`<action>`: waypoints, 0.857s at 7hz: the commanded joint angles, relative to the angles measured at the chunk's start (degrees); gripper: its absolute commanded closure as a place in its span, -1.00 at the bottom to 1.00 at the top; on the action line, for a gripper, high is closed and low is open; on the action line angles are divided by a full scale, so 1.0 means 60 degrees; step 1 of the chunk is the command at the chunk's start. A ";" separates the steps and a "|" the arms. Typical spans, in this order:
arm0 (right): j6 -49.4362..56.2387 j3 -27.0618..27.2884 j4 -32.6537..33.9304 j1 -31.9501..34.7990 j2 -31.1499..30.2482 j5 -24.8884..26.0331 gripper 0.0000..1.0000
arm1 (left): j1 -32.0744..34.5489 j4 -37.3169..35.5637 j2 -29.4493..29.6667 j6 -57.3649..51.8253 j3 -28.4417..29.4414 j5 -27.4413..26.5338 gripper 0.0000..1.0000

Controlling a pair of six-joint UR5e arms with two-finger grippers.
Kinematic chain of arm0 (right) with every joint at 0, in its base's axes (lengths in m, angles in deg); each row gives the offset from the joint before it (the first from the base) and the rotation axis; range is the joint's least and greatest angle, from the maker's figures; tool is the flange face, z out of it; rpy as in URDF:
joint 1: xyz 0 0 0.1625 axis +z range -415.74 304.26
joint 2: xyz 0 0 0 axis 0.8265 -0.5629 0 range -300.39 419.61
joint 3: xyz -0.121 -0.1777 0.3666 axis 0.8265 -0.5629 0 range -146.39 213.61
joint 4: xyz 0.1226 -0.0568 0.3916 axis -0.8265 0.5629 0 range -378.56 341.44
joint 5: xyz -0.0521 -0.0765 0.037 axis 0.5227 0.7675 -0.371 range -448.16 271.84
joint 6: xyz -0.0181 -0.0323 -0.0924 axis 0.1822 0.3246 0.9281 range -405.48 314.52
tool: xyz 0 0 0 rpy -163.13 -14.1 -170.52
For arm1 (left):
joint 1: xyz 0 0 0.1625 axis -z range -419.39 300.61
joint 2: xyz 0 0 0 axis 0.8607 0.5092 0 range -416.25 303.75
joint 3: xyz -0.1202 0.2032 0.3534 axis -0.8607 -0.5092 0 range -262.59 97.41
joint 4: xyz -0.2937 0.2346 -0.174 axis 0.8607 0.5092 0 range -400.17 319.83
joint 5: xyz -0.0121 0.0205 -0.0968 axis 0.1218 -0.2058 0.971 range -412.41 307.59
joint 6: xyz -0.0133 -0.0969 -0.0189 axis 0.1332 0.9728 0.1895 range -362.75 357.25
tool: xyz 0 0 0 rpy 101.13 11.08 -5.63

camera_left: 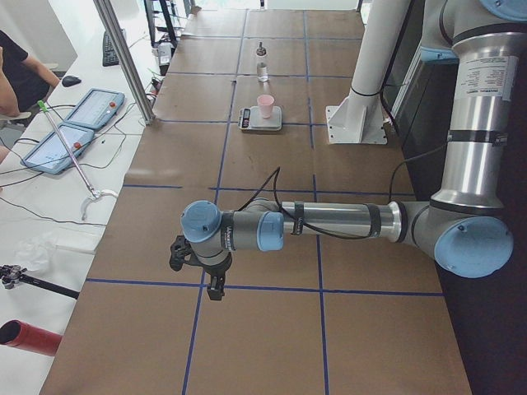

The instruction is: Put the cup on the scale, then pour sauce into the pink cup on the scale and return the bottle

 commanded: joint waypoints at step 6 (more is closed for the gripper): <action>-0.0019 -0.0081 -0.0012 -0.0077 -0.0376 -0.0223 -1.00 | 0.0054 0.0193 -0.0471 -0.0098 -0.1441 0.0094 -1.00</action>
